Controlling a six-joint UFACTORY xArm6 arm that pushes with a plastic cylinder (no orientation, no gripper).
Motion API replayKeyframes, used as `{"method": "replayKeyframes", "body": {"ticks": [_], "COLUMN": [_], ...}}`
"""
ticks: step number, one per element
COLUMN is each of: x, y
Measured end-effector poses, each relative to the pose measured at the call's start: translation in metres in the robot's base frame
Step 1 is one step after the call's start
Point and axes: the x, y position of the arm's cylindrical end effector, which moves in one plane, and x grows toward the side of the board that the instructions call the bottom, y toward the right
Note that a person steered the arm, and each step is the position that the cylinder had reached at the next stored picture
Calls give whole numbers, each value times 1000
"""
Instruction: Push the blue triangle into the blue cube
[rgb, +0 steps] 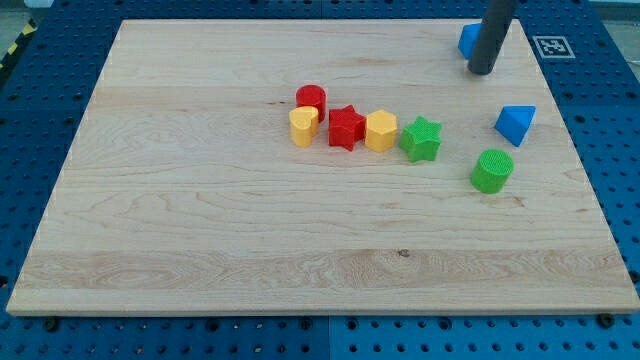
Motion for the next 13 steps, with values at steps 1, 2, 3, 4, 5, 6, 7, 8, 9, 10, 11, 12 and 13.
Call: {"method": "replayKeyframes", "body": {"ticks": [1, 2, 3, 4, 5, 6, 7, 8, 9, 10, 11, 12, 13], "x": [37, 86, 126, 139, 137, 121, 100, 77, 57, 33, 9, -11, -20], "y": [-18, -29, -14, 15, 18, 38, 35, 28, 28, 28, 27, 19, 4]}}
